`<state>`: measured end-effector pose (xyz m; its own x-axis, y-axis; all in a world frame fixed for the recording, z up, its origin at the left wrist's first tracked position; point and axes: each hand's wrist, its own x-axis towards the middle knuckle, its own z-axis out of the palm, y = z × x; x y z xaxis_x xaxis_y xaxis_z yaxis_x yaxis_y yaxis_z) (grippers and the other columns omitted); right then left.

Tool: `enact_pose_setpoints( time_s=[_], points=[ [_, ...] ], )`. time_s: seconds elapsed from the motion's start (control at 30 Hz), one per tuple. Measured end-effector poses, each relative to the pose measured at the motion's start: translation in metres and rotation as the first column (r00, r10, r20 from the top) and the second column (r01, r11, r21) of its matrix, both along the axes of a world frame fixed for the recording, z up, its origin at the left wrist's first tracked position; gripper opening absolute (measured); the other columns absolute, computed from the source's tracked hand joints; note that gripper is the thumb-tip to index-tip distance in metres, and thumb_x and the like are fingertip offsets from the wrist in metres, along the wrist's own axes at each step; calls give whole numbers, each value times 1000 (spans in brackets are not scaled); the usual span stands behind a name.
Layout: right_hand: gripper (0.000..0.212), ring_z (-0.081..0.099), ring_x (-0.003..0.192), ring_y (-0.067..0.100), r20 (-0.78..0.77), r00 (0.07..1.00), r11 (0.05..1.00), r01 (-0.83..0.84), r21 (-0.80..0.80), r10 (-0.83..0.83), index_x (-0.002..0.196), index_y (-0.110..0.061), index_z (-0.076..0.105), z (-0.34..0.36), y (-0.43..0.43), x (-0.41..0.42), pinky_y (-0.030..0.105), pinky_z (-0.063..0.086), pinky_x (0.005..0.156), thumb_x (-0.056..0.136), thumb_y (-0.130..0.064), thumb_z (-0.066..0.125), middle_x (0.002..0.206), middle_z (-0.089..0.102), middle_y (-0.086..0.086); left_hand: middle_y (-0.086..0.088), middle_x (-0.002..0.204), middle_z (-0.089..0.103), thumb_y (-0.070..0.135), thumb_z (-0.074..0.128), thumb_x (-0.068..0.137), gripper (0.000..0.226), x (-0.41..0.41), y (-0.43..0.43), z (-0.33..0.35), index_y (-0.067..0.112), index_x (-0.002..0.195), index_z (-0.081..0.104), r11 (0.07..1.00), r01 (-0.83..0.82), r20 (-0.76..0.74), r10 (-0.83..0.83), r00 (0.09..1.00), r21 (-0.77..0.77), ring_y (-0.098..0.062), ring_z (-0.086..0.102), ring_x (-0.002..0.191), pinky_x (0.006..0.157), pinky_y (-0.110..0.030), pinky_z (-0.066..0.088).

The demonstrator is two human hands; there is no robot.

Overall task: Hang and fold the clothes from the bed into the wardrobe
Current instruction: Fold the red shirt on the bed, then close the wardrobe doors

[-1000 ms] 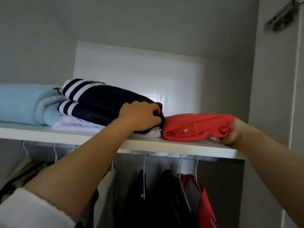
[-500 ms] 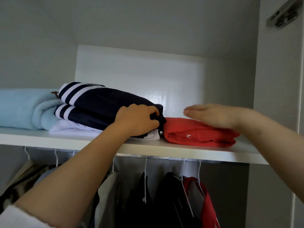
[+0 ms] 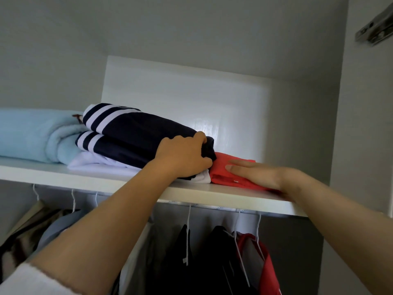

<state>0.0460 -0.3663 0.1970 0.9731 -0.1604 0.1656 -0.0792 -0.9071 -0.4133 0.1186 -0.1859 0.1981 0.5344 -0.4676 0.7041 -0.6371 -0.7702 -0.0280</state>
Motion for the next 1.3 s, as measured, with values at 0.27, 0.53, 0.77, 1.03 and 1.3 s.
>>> enact_pose_setpoints(
  time_s=[0.27, 0.53, 0.77, 1.03, 1.3],
  points=[
    [64, 23, 140, 16, 48, 998, 999, 45, -9, -44, 145, -39, 23, -5, 17, -6, 31, 15, 110, 88, -64, 38, 153, 25, -8, 8, 78, 45, 45, 47, 86, 44, -5, 4, -5, 17, 120, 43, 1000, 12, 9, -12, 1000, 9, -16, 44, 80, 72, -31, 31],
    [57, 42, 127, 24, 276, 953, 992, 123, 26, -125, 142, -31, 32, -8, 46, -34, 33, 32, 105, 90, -49, 47, 145, 40, 3, 3, 143, 36, 43, 52, 86, 61, -20, 23, -19, 20, 140, 33, 987, 155, 78, -151, 985, -50, -19, 42, 124, 100, -35, 33],
    [50, 39, 129, 21, 466, 882, 992, 11, 122, -67, 137, -27, 42, -18, 93, -94, 29, 30, 102, 90, -35, 55, 143, 39, 4, -1, 136, 47, 32, 56, 88, 59, -80, 62, -29, 20, 141, 33, 935, 294, -57, -311, 949, -197, -21, 48, 119, 97, -40, 43],
    [42, 51, 116, 17, 502, 865, 959, -153, 237, 14, 132, -18, 51, -51, 149, -190, 27, 40, 96, 91, -26, 56, 129, 53, 0, -5, 131, 49, 24, 56, 88, 62, -173, 121, -57, 25, 142, 26, 904, 294, -147, -352, 925, -310, -23, 55, 100, 77, -25, 36],
    [41, 48, 89, 1, 457, 889, 910, -214, 355, 31, 131, -27, 47, -79, 209, -273, 9, 37, 66, 92, -36, 54, 129, 44, -4, 9, 112, 46, 25, 59, 88, 59, -260, 197, -91, 33, 139, 29, 868, 275, -215, -386, 897, -413, -11, 49, 103, 83, -23, 37]
  ],
)
